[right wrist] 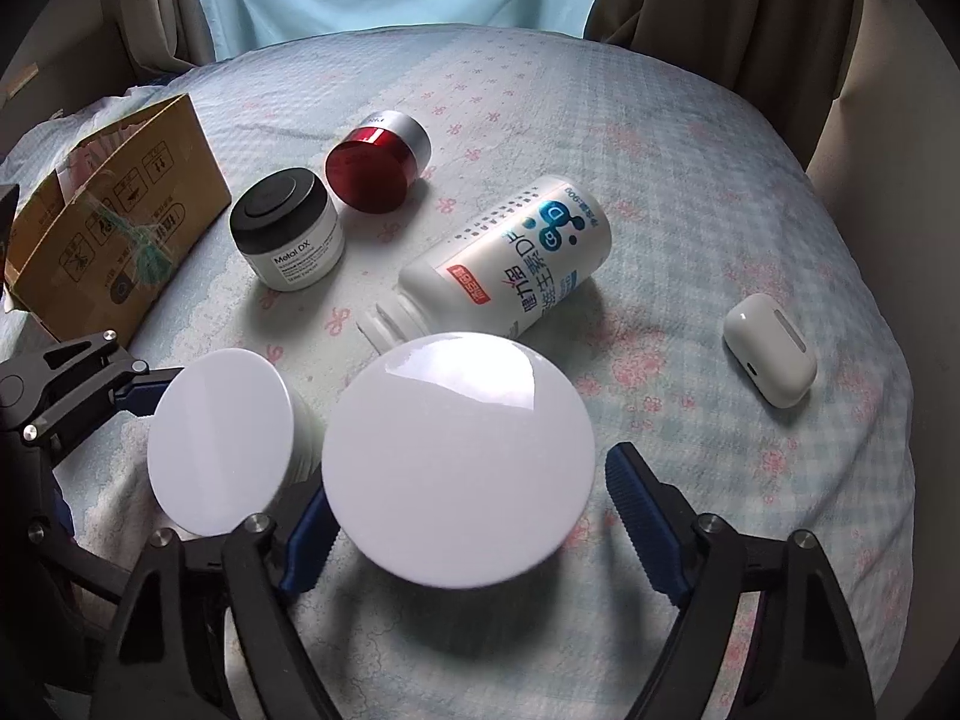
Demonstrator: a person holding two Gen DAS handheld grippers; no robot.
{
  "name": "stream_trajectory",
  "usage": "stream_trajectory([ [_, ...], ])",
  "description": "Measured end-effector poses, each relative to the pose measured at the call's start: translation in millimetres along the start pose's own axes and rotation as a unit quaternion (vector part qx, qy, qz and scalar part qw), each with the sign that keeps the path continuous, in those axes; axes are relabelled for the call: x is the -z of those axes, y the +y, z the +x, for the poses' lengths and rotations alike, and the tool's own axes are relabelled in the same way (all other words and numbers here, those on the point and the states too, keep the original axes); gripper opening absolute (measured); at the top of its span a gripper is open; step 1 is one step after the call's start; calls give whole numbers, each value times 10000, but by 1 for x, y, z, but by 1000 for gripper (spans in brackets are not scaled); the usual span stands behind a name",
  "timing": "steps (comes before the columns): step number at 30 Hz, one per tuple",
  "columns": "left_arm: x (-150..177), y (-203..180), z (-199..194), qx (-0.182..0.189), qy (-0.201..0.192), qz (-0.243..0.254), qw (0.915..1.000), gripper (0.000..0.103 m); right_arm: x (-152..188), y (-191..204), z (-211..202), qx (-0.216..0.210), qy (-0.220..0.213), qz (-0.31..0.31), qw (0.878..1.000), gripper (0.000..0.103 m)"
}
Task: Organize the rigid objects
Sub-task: 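Grasp a white-lidded jar with the right tool while the left tool grasps the green-labelled jar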
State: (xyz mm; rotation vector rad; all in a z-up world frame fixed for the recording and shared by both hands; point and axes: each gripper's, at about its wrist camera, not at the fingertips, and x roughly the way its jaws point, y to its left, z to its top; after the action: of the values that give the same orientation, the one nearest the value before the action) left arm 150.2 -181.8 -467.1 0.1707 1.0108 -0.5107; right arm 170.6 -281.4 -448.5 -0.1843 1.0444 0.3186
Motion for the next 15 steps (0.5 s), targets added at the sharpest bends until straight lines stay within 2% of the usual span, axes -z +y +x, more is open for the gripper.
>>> stream_trajectory([
  [3,-1,-1,0,10,34,60,10000,69,-3,6,2,90,71,-103,9999,67],
  [15,-7,4,-14,8,11,-43,10000,69,-7,5,-8,95,120,207,9997,66],
])
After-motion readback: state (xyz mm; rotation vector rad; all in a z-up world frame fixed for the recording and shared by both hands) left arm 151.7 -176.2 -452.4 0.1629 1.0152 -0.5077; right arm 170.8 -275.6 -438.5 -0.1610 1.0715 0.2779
